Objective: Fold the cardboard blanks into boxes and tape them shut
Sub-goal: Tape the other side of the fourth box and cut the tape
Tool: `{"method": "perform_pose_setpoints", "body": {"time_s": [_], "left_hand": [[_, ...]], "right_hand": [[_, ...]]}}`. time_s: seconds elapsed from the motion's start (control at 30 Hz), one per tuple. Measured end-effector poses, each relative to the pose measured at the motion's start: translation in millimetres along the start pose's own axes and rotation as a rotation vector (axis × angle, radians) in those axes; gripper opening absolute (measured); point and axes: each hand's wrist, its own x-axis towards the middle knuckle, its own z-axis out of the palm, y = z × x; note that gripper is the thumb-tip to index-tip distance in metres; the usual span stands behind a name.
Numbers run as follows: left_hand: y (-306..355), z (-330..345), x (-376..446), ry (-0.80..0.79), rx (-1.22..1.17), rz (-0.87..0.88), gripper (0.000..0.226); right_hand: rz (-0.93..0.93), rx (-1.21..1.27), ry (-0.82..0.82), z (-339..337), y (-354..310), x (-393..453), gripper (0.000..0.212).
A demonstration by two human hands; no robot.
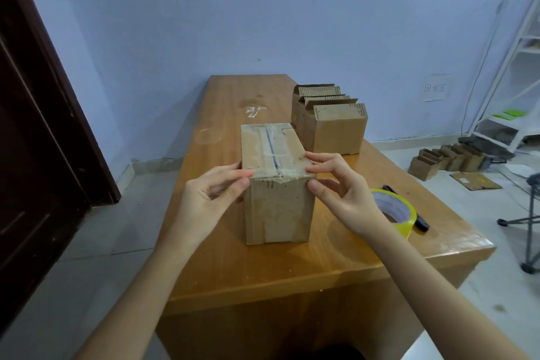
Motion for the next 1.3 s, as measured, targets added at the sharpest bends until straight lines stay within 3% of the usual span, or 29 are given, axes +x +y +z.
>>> {"method": "perform_pose_setpoints", "body": {"time_s": [0.1,0.2,0.27,0.37,0.47,0.7,0.93,1.1,1.3], "left_hand": [[6.5,-7.7,2.2,-0.072,-0.028,-0.068,0.035],[17.4,0.4,9.9,-0.001,0.136,-0.091,0.044],[24.7,9.1,11.2,0.05,0.307,-0.042,0.049],[23.4,12.4,11.4,0.081,0.406,0.015,0.035],[17.4,10.3,8.8,0.071,0.426,0.077,0.031],[-1.9,19.3,-1.6,0.115,0.582,0.314,0.046],[1.2,33.9,-6.5,0.196,0.588,0.247,0.056],[4.2,26.5,1.4,0.163,0.529,0.213,0.041],[4.3,16.0,3.7,0.086,0.372,0.205,0.03]], "right_hand": [[0.146,0.008,-0.026,-5.6,-11.5,1.9,0.03],[0.247,-0.095,0.044,-3.3,-28.9,18.3,0.041],[0.216,-0.281,0.059,0.0,-36.2,26.6,0.045],[0.148,-0.443,0.017,0.0,-37.0,27.7,0.042],[0.092,-0.435,-0.026,-4.4,-29.7,21.4,0.038],[-0.108,-0.299,0.034,8.9,-4.9,3.2,0.02],[0.062,-0.432,0.242,33.1,-14.6,3.4,0.049],[-0.031,-0.483,0.212,29.7,-14.4,5.7,0.032],[-0.039,-0.291,0.101,12.9,-11.9,3.1,0.009]]}}
